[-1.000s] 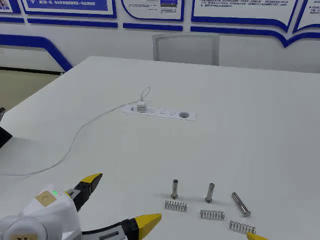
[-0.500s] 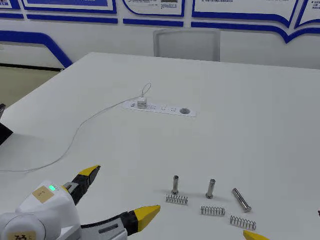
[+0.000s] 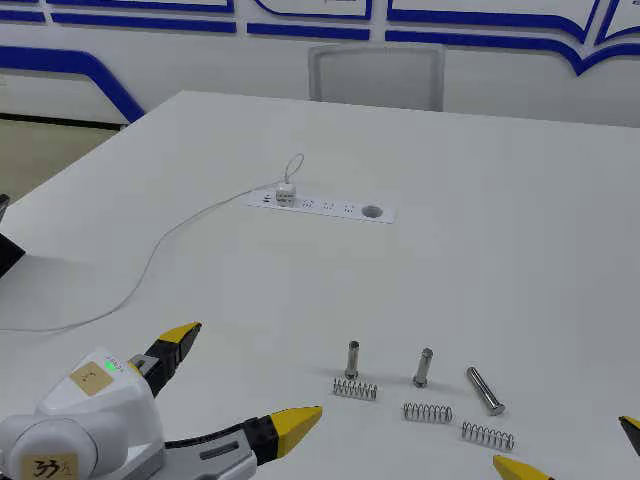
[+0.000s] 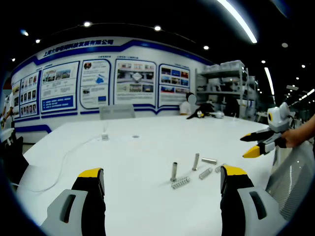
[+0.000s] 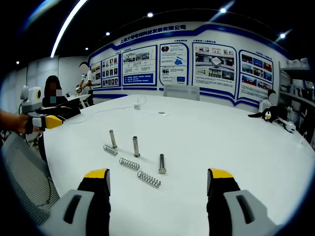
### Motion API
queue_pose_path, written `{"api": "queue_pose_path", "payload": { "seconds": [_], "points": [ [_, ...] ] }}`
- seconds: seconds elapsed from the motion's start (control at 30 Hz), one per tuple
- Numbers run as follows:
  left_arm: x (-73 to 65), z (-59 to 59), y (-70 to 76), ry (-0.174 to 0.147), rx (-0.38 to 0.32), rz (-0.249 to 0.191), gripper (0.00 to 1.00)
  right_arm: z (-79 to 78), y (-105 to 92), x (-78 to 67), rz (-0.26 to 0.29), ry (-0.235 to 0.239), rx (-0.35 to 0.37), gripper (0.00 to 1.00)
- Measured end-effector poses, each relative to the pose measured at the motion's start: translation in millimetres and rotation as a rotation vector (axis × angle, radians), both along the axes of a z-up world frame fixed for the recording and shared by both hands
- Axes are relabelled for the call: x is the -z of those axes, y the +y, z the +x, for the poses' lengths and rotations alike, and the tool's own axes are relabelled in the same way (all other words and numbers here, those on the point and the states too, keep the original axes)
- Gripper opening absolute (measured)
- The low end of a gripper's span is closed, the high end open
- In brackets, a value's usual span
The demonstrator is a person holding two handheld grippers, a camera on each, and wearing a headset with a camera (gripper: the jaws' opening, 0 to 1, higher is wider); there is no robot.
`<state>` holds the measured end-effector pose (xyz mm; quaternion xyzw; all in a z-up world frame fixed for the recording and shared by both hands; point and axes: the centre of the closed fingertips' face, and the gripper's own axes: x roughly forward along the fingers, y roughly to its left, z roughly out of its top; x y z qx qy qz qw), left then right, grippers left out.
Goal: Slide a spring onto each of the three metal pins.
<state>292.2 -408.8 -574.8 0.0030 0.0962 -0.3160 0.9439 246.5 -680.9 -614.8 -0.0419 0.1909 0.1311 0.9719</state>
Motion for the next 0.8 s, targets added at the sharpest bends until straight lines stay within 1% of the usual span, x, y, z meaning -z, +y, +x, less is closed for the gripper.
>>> {"api": "queue_pose_path", "payload": {
  "seconds": [0.03, 0.1, 0.17, 0.23, 0.3, 0.37, 0.4, 0.47, 0.6, 0.8],
  "points": [
    [0.3, 0.0, 0.0, 0.001, 0.000, -0.001, 1.00, 0.2, -0.3, -0.2, -0.001, -0.001, 0.001, 0.81],
    [3.8, 0.0, 0.2, 0.014, 0.002, 0.009, 1.00, 1.0, -0.5, -0.8, 0.001, -0.004, 0.001, 0.81],
    [5.4, -0.7, -0.9, 0.023, 0.008, 0.008, 1.00, 2.9, 3.2, -1.9, 0.030, -0.003, -0.013, 0.80],
    [6.6, -1.8, -2.6, 0.027, 0.015, 0.018, 1.00, 5.0, 4.8, -2.1, 0.055, -0.002, -0.011, 0.79],
    [8.8, -2.6, -3.9, 0.034, 0.021, 0.024, 1.00, 5.2, 6.6, -0.3, 0.053, 0.006, -0.019, 0.76],
    [10.9, -3.9, -5.3, 0.042, 0.029, 0.031, 1.00, 5.1, 8.7, 2.9, 0.040, 0.019, -0.035, 0.73],
    [13.2, -4.3, -5.4, 0.051, 0.030, 0.038, 1.00, 5.6, 10.2, 3.6, 0.042, 0.021, -0.043, 0.73],
    [15.7, -4.6, -5.1, 0.058, 0.032, 0.048, 1.00, 7.2, 9.7, 5.5, 0.043, 0.031, -0.043, 0.74],
    [14.7, -4.6, -4.9, 0.057, 0.031, 0.046, 1.00, 11.9, 8.5, 6.8, 0.059, 0.042, -0.041, 0.73],
    [16.0, -5.0, -5.5, 0.065, 0.034, 0.046, 1.00, 20.6, 5.2, 6.1, 0.078, 0.053, -0.035, 0.70]
  ]
}}
